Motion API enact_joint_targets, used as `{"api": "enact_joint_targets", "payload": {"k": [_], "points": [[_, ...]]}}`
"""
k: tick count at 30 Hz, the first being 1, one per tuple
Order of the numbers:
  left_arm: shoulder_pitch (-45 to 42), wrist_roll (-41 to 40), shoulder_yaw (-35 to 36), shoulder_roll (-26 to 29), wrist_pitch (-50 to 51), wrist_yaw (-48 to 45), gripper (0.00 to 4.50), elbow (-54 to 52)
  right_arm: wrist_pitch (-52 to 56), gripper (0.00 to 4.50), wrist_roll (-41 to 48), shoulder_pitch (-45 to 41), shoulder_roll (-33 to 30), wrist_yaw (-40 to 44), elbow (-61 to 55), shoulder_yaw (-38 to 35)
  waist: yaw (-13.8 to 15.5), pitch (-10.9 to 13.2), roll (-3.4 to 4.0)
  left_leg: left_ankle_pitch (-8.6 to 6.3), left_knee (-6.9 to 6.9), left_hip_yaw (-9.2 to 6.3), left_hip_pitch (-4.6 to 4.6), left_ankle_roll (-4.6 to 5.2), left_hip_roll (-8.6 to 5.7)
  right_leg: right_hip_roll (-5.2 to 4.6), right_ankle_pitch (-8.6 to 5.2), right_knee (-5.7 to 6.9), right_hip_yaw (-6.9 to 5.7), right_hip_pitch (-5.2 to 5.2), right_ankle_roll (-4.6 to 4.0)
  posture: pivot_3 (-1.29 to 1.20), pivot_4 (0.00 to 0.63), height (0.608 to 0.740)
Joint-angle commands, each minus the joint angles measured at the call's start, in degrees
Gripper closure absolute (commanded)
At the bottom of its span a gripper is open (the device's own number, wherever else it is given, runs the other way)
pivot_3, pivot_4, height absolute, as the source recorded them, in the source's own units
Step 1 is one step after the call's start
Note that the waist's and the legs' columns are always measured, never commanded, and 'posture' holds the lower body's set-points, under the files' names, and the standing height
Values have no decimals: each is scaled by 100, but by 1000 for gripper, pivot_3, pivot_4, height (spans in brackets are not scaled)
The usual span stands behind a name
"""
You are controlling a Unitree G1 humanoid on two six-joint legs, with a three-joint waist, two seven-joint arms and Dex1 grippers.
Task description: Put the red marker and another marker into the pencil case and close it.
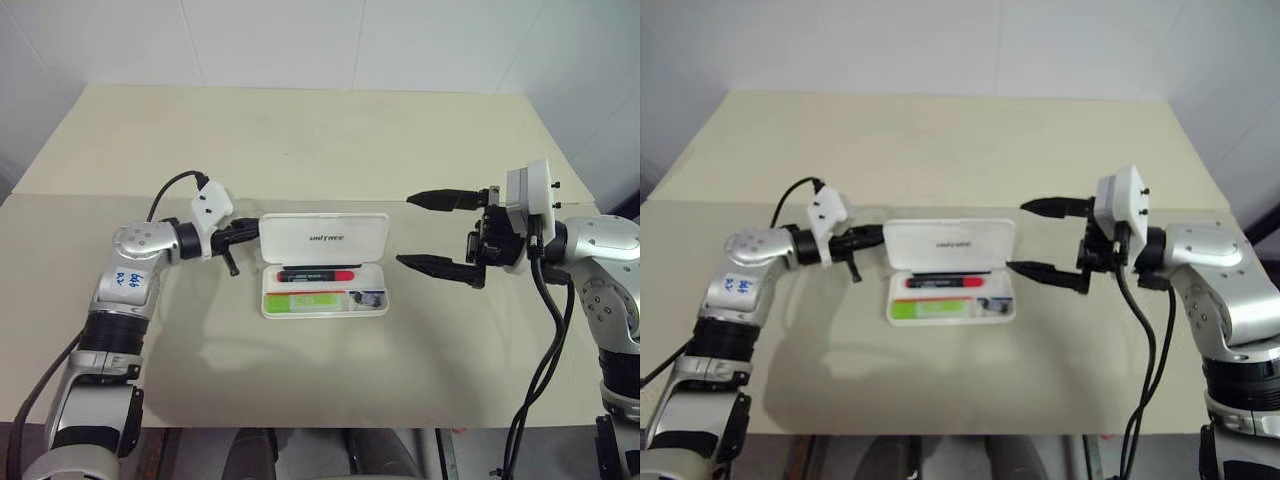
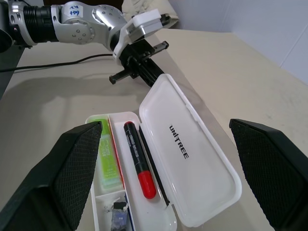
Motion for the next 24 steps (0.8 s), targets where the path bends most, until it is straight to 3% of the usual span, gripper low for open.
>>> {"api": "enact_joint_targets", "payload": {"k": [1, 13, 24], "points": [[-130, -139, 69, -76, -301, -180, 4475, -130, -17, 0, 124, 16, -5, -91, -238, -132, 6, 0, 0, 0, 1, 0, 0, 0, 0, 0, 0, 0, 0, 0, 0, 0, 150, 740], [241, 180, -573, 168, -733, -980, 4475, -1170, -106, 0, 100, 61, 114, -176, -200, -62, 4, 0, 0, 0, -3, 0, 0, 0, 0, -1, 0, -4, 0, 2, 0, 0, 150, 740], [513, 971, -1368, 42, -205, -689, 4475, -1648, -142, 0, 82, 271, 285, -332, -363, -87, 6, 0, 1, 1, -2, -3, 1, 1, -2, 1, 1, -5, 3, 7, 2, 0, 150, 740]]}}
